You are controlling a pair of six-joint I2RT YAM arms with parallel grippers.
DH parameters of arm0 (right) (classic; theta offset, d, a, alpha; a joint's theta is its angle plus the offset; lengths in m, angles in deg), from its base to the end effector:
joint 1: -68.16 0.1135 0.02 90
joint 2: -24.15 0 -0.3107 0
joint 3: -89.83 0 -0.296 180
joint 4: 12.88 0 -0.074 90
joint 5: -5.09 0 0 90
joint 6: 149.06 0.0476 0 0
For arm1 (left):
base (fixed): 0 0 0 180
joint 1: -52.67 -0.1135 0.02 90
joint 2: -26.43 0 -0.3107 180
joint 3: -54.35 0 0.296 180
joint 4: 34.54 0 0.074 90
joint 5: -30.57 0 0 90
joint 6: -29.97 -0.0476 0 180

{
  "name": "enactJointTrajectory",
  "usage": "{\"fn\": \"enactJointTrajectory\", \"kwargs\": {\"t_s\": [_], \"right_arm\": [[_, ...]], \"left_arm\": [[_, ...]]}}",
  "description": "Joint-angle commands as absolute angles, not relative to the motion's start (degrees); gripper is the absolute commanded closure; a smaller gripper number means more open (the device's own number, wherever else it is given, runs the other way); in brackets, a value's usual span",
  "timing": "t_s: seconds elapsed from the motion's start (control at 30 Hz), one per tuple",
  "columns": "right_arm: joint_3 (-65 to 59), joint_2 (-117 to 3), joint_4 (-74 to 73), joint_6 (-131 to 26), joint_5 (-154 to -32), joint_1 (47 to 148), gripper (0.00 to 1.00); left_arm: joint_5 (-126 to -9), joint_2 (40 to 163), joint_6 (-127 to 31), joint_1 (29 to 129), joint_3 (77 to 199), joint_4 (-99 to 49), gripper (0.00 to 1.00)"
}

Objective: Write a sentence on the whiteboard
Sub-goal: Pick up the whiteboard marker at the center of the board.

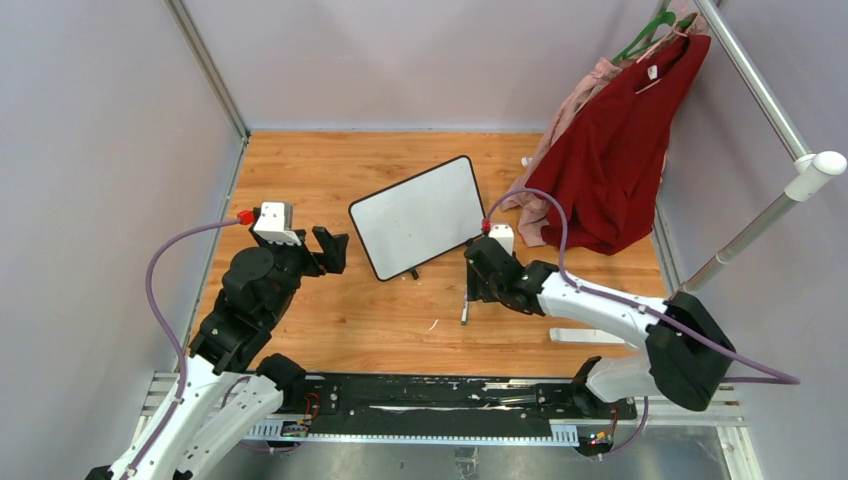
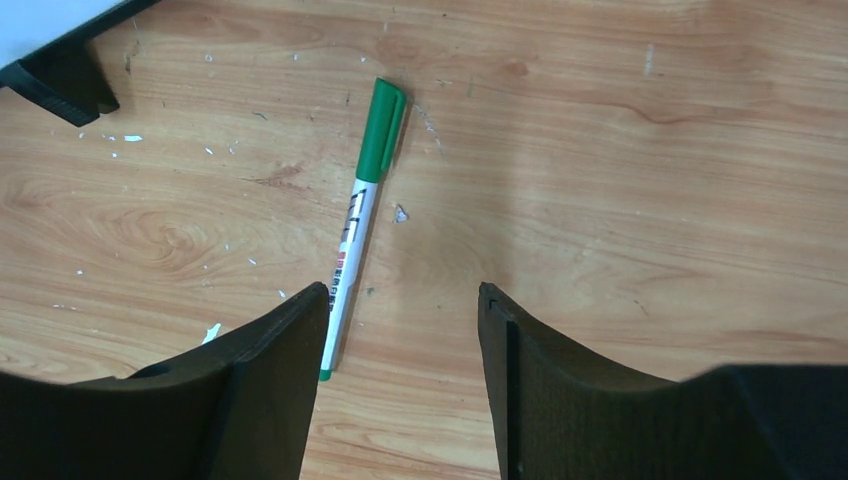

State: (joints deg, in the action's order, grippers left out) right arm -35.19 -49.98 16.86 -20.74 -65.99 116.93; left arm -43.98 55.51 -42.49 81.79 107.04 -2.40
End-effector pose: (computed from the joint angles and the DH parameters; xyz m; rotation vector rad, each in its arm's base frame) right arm 0.2047 0.2101 0.2256 -0.0688 2.3880 0.3280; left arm 0.1269 -0.0562 0.3653 -0.0263 1.7282 -0.3717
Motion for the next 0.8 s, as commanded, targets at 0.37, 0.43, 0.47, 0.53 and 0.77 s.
{"fn": "enactJointTrajectory", "kwargs": {"t_s": [0.37,0.43,0.47,0.53,0.77], "right_arm": [[-29.2,-61.7,17.4,-19.6,-72.0,117.7,0.51],[-29.3,-62.4,17.0,-19.3,-72.5,117.8,0.52],[-29.3,-62.8,16.9,-19.3,-72.6,117.8,0.54],[-29.0,-63.5,17.0,-19.6,-72.7,117.8,0.55],[-28.9,-65.5,16.8,-20.0,-73.0,117.8,0.58]], "left_arm": [[-43.3,53.8,-44.6,82.2,107.5,-2.2,0.0],[-43.3,53.4,-44.6,82.2,107.3,-2.4,0.0],[-43.3,53.3,-44.6,82.2,107.3,-2.4,0.0],[-43.4,53.2,-44.7,82.2,107.2,-2.4,0.0],[-43.3,53.0,-44.8,82.2,107.1,-2.4,0.0]]}}
